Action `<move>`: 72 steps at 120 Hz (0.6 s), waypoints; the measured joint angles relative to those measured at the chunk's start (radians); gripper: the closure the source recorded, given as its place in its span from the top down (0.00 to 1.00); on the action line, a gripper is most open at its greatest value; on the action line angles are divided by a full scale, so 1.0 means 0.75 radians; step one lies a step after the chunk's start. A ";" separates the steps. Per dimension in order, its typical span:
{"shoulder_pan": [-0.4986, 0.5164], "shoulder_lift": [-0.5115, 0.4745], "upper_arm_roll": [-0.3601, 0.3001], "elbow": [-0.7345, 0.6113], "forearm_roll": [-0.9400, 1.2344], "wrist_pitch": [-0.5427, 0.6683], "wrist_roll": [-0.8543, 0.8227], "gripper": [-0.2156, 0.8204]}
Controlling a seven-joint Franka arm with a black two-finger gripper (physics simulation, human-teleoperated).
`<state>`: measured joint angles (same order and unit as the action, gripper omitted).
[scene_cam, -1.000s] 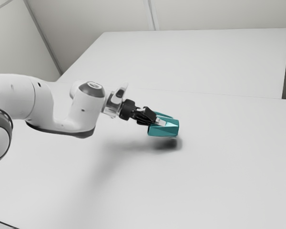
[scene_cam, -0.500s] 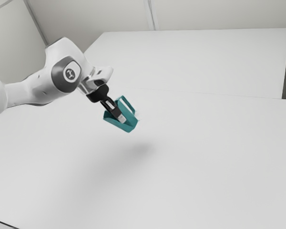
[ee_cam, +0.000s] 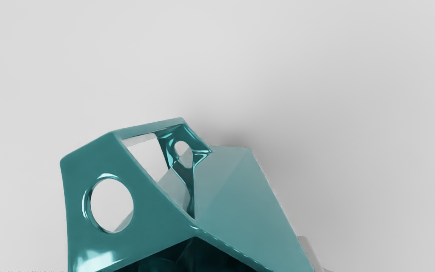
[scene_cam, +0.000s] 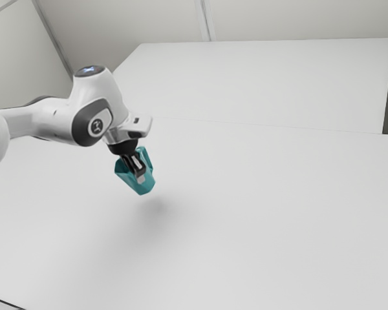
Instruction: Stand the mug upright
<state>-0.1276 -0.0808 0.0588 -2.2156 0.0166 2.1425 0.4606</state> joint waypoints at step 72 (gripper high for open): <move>0.003 0.031 0.019 -0.109 0.203 0.051 -0.199 0.04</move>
<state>-0.1255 -0.0575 0.0733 -2.2978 0.1686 2.1808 0.3111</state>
